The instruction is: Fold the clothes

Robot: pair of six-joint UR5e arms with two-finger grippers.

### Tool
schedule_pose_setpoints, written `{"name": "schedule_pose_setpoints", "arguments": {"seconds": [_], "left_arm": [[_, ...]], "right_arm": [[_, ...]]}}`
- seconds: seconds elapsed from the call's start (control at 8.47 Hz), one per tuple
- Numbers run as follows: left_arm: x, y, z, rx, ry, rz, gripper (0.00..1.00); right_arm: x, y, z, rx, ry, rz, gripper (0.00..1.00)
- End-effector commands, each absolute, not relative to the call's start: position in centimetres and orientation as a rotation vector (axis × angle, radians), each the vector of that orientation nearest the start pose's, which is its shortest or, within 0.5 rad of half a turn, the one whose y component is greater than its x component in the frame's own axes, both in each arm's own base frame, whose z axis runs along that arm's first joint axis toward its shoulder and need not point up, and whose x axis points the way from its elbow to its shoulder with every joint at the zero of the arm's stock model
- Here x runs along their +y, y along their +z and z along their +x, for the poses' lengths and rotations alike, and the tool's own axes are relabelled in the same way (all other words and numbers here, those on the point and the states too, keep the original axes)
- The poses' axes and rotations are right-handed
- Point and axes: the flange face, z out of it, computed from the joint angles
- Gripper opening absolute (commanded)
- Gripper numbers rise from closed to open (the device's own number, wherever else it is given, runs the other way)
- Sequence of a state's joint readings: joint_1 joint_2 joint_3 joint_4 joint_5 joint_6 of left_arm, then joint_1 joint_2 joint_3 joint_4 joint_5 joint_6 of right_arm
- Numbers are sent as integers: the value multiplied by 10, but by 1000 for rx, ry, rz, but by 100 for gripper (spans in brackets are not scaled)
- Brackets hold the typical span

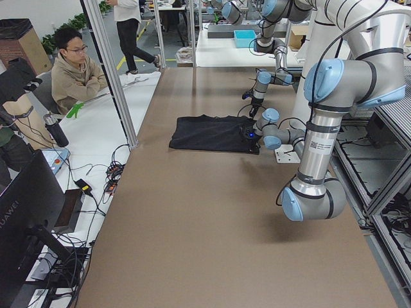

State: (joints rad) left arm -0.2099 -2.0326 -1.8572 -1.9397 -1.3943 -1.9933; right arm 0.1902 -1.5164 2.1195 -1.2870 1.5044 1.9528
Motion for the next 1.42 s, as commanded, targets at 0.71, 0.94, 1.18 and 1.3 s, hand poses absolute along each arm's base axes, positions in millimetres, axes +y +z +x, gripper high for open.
{"name": "schedule_pose_setpoints", "arguments": {"seconds": [0.71, 0.94, 1.18, 1.3], "left_arm": [[-185, 258, 599, 1136, -642, -7, 61], [-196, 256, 595, 1153, -653, 3, 61], [-201, 258, 595, 1155, -660, 7, 61], [-200, 266, 601, 1140, -659, 10, 61]], "right_arm": [[-230, 349, -450, -904, 565, -22, 0], [-230, 349, -451, -903, 565, -22, 0], [-230, 349, -451, -903, 565, -20, 0], [-230, 349, -451, -903, 565, -20, 0]]}}
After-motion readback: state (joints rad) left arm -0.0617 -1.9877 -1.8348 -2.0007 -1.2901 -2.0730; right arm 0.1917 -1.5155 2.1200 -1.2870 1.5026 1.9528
